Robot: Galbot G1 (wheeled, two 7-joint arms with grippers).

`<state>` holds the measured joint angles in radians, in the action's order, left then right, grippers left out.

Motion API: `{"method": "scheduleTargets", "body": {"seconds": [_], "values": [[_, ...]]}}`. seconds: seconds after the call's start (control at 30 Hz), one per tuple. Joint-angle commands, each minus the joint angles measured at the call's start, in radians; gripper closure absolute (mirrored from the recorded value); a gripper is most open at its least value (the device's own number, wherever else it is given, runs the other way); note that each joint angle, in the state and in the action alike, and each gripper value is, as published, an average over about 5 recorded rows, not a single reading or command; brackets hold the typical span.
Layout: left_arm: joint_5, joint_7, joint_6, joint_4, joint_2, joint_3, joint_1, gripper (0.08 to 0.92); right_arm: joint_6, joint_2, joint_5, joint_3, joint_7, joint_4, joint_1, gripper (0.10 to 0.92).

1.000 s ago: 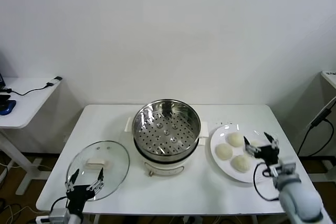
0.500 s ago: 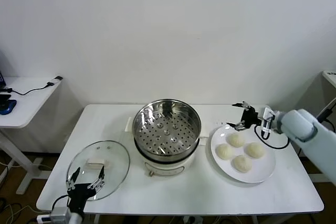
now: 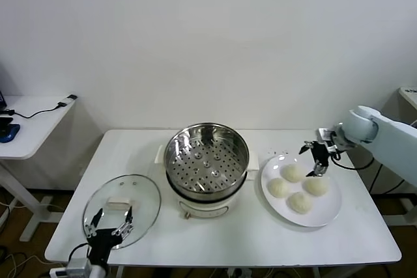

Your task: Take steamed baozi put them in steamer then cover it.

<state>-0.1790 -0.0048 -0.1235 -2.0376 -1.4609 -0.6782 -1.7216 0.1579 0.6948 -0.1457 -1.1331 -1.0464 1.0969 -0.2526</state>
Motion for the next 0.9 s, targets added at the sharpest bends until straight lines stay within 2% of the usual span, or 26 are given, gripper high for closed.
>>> {"method": "scheduleTargets", "body": {"seconds": [0.03, 0.67, 0.77, 0.9], "values": [[0.010, -0.001, 0.006, -0.001, -0.011, 0.010, -0.010, 0.177, 0.057, 0.165, 0.019, -0.080, 0.000, -0.206, 0.011, 0.203], [0.042, -0.003, 0.005, 0.007, -0.016, 0.050, -0.020, 0.177, 0.016, 0.297, 0.029, 0.014, 0.011, -0.388, 0.100, 0.203], [0.047, -0.004, 0.005, 0.003, -0.016, 0.055, -0.024, 0.177, 0.015, 0.300, 0.031, 0.015, 0.007, -0.388, 0.101, 0.238], [0.051, -0.004, 0.004, -0.006, -0.016, 0.059, -0.029, 0.177, 0.010, 0.280, 0.031, 0.004, -0.010, -0.352, 0.085, 0.344]]}}
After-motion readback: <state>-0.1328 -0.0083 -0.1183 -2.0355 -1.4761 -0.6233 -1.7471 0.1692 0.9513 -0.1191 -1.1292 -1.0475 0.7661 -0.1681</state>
